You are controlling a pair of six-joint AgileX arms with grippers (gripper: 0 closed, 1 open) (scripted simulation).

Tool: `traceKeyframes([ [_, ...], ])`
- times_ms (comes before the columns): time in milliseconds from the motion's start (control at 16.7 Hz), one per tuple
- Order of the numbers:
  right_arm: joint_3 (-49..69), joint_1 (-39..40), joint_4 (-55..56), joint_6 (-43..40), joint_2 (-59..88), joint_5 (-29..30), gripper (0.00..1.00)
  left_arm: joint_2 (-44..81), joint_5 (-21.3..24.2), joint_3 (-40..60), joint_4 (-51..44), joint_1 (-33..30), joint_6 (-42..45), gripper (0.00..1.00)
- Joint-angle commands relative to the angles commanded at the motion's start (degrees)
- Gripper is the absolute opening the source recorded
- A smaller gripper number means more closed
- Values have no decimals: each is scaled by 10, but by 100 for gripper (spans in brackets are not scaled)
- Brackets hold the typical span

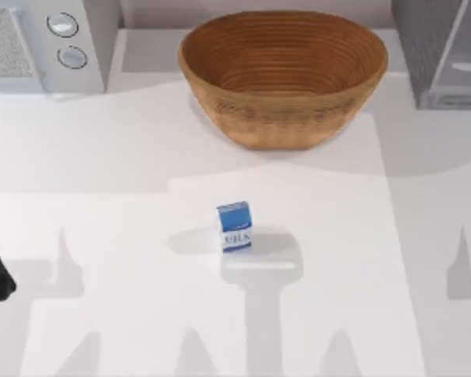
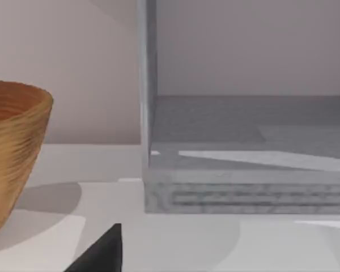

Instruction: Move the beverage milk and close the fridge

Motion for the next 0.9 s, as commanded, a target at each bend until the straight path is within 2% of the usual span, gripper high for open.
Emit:
traceKeyframes([
  [180, 1, 8, 8, 1, 7, 8, 100, 0, 0, 0, 0, 0, 0, 100],
  [360, 4, 64, 57, 2, 56, 63, 100, 0, 0, 0, 0, 0, 0, 100],
  [900, 13, 388, 308, 7, 319, 389, 100, 0, 0, 0, 0, 0, 0, 100],
])
